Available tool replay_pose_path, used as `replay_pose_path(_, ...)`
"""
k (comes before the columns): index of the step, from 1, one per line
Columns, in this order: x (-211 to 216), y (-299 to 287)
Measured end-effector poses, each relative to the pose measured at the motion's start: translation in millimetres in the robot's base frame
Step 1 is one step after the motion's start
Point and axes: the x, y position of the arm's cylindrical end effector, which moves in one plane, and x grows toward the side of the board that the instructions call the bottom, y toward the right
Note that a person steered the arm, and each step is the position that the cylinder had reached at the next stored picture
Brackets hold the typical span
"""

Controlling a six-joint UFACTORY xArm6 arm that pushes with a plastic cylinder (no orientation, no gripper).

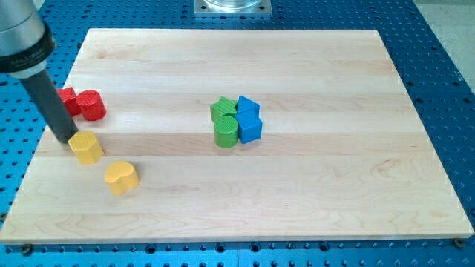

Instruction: Move the hexagon above the yellow heart

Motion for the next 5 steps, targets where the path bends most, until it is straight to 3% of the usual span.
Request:
replay_pose_path(1, 34.1, 10.4)
replay_pose_path(3, 27.9, 47.0)
replay_pose_path(4, 21.0, 47.0)
replay_pose_path(5, -22.6, 59.3)
